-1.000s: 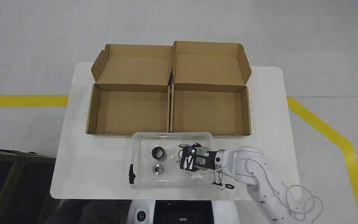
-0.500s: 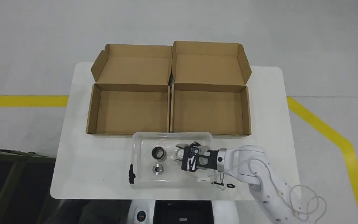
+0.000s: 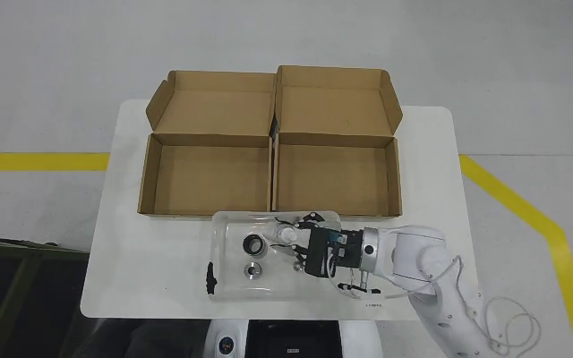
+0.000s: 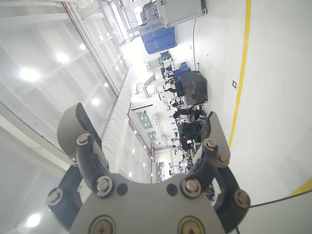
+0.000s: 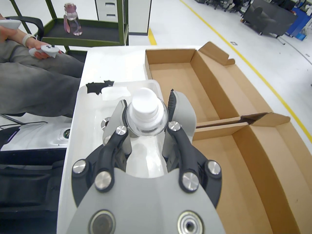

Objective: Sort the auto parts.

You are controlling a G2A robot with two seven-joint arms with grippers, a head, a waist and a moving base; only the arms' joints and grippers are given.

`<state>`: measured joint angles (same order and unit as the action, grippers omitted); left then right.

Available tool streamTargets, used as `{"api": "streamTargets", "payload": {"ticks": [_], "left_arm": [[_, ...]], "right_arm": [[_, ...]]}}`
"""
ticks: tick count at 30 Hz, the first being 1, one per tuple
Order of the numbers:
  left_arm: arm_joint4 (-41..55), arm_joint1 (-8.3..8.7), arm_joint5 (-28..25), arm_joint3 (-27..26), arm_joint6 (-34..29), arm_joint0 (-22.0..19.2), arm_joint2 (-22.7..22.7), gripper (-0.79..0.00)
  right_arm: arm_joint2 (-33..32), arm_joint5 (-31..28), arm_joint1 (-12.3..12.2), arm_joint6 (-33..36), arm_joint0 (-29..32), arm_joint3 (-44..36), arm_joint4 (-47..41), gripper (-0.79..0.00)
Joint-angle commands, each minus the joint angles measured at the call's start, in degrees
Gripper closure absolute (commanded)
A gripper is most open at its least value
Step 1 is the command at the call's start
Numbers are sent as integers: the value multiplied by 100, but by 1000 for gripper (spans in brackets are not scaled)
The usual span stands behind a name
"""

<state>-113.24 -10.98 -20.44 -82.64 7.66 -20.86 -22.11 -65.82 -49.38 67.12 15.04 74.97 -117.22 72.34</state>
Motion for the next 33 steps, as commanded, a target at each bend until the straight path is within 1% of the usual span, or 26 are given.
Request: {"api": "streamTargets", "payload": {"ticks": [1, 20, 33], "left_arm": [[0, 0, 0, 0, 0, 0, 0, -785], [0, 0, 0, 0, 0, 0, 0, -785], [0, 0, 0, 0, 0, 0, 0, -785]], "right_arm": [[-25, 44, 0, -113, -58, -4, -23, 0], [-39, 611, 11, -1040, -305, 154, -18, 0], [161, 813, 62, -1459, -655, 729, -89, 0]]}}
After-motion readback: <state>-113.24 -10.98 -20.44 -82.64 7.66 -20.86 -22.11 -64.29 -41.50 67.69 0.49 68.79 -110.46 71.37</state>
